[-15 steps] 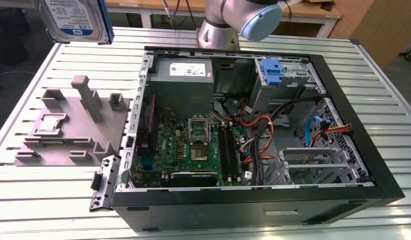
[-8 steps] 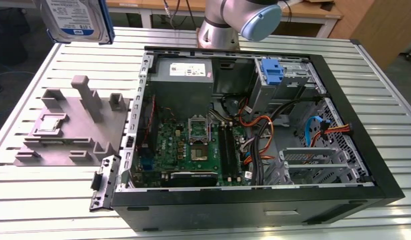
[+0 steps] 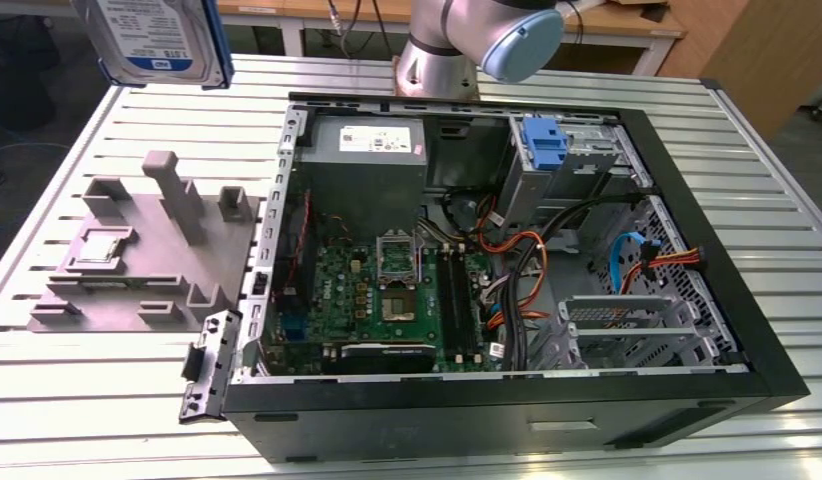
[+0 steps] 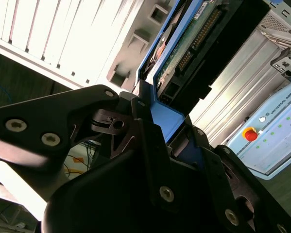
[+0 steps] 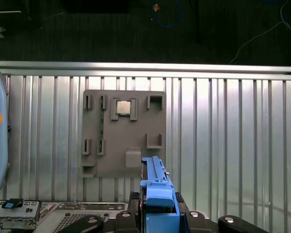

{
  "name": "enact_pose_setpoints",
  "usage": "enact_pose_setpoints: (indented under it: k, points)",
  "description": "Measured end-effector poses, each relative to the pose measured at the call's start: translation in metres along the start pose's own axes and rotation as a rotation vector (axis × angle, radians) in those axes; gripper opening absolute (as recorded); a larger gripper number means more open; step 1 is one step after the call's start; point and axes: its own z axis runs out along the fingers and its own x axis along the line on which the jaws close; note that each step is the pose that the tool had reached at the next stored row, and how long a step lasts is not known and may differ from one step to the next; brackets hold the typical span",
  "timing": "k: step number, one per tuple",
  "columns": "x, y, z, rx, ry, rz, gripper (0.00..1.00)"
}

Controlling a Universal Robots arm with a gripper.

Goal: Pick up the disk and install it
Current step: 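Pick up the disk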

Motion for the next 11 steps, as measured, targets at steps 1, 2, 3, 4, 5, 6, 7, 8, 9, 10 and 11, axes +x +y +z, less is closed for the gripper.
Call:
enact_pose_setpoints:
  k: [1, 2, 3, 4, 5, 6, 7, 8, 9, 10, 11]
  points:
    - [0.0000, -0.0002, 0.0000, 0.0001, 0.0000, 0.000, 0.37]
    - [0.0000, -0.0003, 0.0000, 0.0001, -0.0001, 0.000, 0.37]
    - [0.0000, -0.0005, 0.0000, 0.0001, 0.0000, 0.000, 0.37]
    - [0.0000, -0.0007, 0.0000, 0.0000, 0.0000, 0.000, 0.37]
    - [0.0000, -0.0008, 0.0000, 0.0000, 0.0000, 0.000, 0.37]
    - [0.0000, -0.0009, 0.0000, 0.0001, 0.0000, 0.000, 0.37]
    - [0.0000, -0.0011, 0.0000, 0.0000, 0.0000, 0.000, 0.37]
    - [0.0000, -0.0013, 0.0000, 0.0001, 0.0000, 0.000, 0.37]
    - [0.0000, -0.0015, 0.0000, 0.0000, 0.0000, 0.000, 0.37]
    - [0.0000, -0.0019, 0.0000, 0.0001, 0.0000, 0.000, 0.37]
    - [0.0000, -0.0027, -0.0001, 0.0000, 0.0000, 0.000, 0.37]
